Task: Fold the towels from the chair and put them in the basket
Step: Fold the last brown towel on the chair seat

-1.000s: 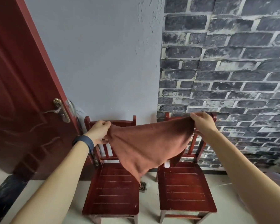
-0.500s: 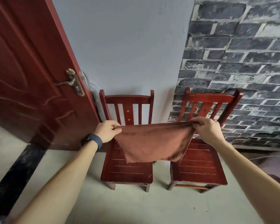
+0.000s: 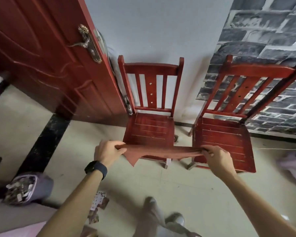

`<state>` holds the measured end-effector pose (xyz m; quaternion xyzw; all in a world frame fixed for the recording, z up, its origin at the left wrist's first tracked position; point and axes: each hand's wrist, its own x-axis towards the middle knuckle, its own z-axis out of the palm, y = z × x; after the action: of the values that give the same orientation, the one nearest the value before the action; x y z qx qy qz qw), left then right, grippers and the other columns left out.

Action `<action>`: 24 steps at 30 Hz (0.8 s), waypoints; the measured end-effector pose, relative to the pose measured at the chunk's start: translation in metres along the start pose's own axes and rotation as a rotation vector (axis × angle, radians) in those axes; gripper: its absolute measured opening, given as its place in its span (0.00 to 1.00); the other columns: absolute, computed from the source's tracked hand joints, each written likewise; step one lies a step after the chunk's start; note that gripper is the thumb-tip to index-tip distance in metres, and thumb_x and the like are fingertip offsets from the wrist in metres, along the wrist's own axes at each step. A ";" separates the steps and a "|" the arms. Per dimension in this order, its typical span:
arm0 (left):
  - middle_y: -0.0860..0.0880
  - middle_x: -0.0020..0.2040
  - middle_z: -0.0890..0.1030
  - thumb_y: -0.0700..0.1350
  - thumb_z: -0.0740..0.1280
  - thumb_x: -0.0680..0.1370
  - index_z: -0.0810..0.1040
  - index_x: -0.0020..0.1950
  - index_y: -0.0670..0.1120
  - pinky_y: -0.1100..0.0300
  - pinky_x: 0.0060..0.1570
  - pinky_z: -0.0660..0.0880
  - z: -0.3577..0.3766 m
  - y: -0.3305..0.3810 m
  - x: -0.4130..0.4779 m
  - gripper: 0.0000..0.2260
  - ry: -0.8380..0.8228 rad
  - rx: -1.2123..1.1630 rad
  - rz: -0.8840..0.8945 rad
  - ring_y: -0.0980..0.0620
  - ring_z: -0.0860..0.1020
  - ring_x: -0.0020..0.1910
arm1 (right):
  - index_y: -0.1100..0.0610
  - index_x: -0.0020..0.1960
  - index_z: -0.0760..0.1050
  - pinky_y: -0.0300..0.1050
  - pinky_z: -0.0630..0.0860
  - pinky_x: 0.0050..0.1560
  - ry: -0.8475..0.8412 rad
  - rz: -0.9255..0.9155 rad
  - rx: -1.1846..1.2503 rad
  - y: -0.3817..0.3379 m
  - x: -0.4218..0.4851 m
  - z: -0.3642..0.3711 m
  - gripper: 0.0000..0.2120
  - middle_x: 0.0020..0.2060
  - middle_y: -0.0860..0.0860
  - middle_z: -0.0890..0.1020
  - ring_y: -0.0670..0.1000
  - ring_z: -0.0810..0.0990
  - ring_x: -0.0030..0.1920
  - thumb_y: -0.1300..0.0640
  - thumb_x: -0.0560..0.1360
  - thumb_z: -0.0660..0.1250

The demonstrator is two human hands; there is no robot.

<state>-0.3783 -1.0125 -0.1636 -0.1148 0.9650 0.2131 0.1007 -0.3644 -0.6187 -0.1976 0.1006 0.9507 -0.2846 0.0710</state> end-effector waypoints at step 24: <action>0.52 0.39 0.84 0.59 0.68 0.72 0.81 0.43 0.54 0.58 0.39 0.77 0.108 -0.076 0.339 0.10 -0.248 0.017 -0.178 0.46 0.82 0.42 | 0.55 0.60 0.76 0.48 0.68 0.45 -0.160 0.494 -0.064 -0.064 0.285 0.198 0.13 0.51 0.64 0.81 0.65 0.78 0.49 0.53 0.80 0.58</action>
<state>-0.6652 -1.0937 -0.3714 -0.1719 0.9329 0.2077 0.2386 -0.6407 -0.7378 -0.3825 0.3046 0.8971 -0.2355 0.2165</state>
